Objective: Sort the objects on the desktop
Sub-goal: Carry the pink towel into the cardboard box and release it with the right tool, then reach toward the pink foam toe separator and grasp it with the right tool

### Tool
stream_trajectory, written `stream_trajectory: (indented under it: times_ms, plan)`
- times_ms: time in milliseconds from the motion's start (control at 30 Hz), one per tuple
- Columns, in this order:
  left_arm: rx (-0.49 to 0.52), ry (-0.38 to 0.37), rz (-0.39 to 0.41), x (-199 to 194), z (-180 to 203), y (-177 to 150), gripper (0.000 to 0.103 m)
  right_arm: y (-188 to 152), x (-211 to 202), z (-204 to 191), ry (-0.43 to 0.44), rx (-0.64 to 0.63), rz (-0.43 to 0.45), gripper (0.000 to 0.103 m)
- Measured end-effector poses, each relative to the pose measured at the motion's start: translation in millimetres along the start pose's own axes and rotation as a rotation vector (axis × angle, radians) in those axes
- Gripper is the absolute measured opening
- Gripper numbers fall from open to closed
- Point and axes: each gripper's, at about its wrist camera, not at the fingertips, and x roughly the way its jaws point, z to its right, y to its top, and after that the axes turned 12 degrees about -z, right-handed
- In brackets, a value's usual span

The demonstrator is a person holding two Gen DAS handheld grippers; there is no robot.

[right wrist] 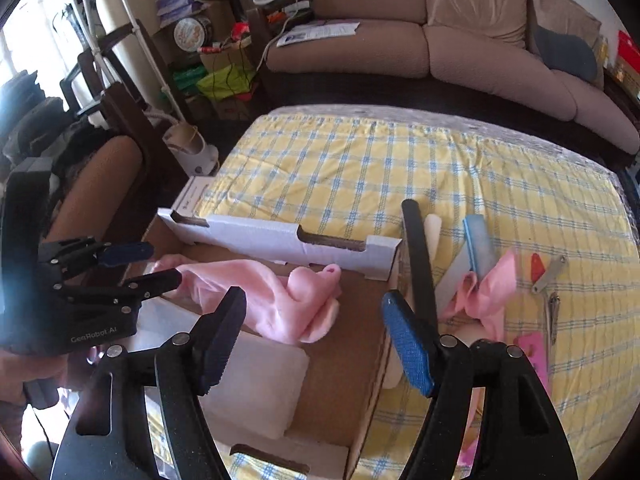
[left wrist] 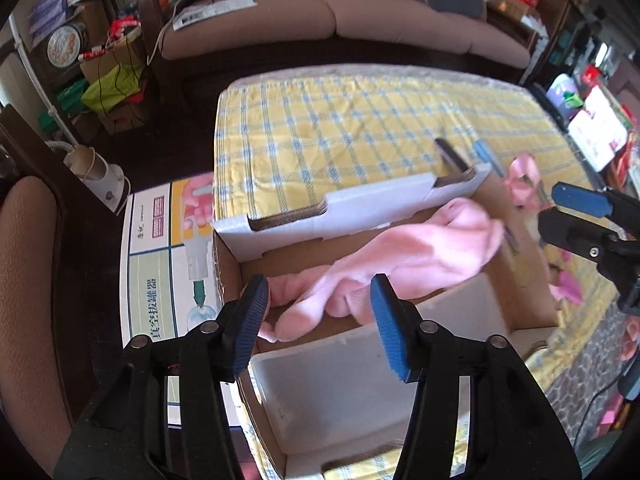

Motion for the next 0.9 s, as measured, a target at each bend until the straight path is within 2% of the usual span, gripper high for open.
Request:
stream_trajectory:
  times_ms: [67, 167, 333, 533, 633, 733, 900]
  plan:
    - [0.011, -0.022, 0.025, -14.1, 9.0, -3.8, 0.064, -9.4, -20.9, 7.4, 0.021, 0.013, 0.027, 0.073]
    - [0.042, -0.067, 0.061, -31.4, 29.8, -15.1, 0.071, -26.1, -47.1, 17.6, -0.006, 0.006, 0.056, 0.073]
    - [0.120, -0.158, 0.079, -44.2, 86.0, -37.1, 0.072, -66.2, -76.6, 57.2, -0.075, 0.046, 0.073, 0.075]
    - [0.190, -0.238, 0.048, -38.0, 161.2, -46.9, 0.073, -123.2, -88.3, 116.8, -0.100, 0.157, 0.064, 0.075]
    - [0.190, -0.269, 0.024, -31.5, 190.7, -46.0, 0.075, -146.5, -86.8, 134.3, -0.095, 0.162, 0.065, 0.075]
    - [0.173, -0.292, 0.014, -25.6, 210.6, -41.5, 0.081, -165.0, -72.3, 143.8, -0.087, 0.139, 0.044, 0.075]
    - [0.147, -0.305, -0.024, -7.7, 240.0, -20.8, 0.084, -180.1, -37.2, 143.7, -0.106, 0.017, 0.021, 0.075]
